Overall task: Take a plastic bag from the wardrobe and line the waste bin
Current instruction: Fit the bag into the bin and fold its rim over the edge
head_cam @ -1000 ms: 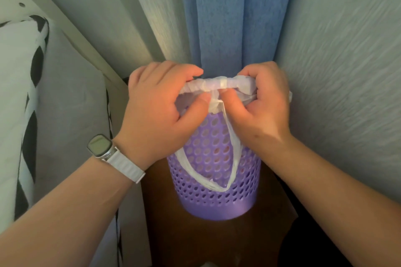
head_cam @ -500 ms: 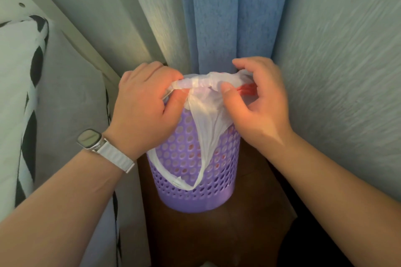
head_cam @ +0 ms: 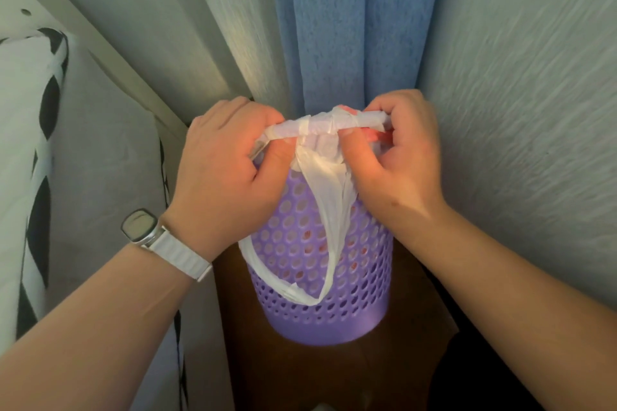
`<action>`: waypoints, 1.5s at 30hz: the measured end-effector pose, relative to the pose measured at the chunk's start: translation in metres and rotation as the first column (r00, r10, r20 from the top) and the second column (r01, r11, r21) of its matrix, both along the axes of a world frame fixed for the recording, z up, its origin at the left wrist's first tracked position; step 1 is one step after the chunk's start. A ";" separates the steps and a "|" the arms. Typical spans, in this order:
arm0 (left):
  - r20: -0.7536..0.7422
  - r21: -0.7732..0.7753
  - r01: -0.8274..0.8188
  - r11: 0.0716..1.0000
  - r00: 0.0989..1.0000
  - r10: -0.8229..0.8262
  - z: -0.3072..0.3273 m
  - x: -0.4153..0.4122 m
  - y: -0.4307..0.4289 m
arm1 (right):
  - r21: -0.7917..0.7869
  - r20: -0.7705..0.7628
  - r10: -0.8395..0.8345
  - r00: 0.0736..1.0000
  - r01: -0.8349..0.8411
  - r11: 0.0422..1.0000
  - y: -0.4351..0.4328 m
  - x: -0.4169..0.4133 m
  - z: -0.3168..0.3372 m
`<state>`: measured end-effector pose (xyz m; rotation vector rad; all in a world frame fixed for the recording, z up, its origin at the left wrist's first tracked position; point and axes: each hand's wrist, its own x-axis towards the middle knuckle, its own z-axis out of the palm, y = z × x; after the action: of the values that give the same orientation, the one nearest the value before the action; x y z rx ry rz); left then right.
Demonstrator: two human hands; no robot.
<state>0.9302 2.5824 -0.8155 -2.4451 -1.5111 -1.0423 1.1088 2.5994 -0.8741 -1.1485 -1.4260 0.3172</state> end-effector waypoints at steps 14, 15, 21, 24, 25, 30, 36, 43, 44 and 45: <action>-0.110 0.083 -0.072 0.994 0.991 0.081 -0.002 0.008 -0.005 | -0.007 0.051 0.029 0.998 -0.029 1.000 -0.013 -0.016 0.008; -0.102 0.073 -0.075 0.994 0.991 0.082 -0.003 0.005 -0.003 | 0.000 0.050 0.050 0.998 -0.050 0.999 -0.013 -0.016 0.008; -0.028 0.085 -0.133 0.988 0.990 0.135 -0.001 -0.012 0.008 | 0.019 0.044 0.090 0.995 -0.091 0.996 -0.001 -0.001 0.005; -0.014 0.098 -0.128 0.987 0.991 0.130 -0.001 -0.012 0.008 | 0.015 0.044 0.095 0.995 -0.096 0.995 0.004 0.003 0.002; -0.015 0.101 -0.122 0.987 0.992 0.124 -0.001 -0.012 0.007 | 0.020 0.051 0.096 0.994 -0.097 0.995 0.004 0.003 0.001; 0.018 0.105 -0.060 0.993 0.998 0.059 -0.003 -0.004 0.004 | 0.054 0.027 0.067 0.997 -0.069 0.996 0.006 0.002 -0.001; 0.046 0.010 -0.024 1.000 0.999 0.023 0.001 0.002 -0.003 | 0.073 0.020 -0.016 1.000 0.014 0.997 0.003 0.001 -0.002; -0.067 0.097 -0.107 0.989 0.991 0.114 0.001 0.018 -0.012 | 0.038 0.043 -0.038 0.998 0.036 0.999 -0.006 -0.009 0.005; -0.053 0.100 -0.108 0.989 0.992 0.114 0.000 0.019 -0.011 | 0.033 0.048 -0.038 0.998 0.037 0.999 -0.008 -0.011 0.006; -0.040 0.100 -0.104 0.990 0.993 0.108 -0.001 0.018 -0.010 | 0.028 0.055 -0.037 0.998 0.035 0.999 -0.008 -0.012 0.007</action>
<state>0.9477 2.5724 -0.8167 -2.2808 -1.5200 -1.0093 1.0970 2.5910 -0.8672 -1.1669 -1.4522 0.2415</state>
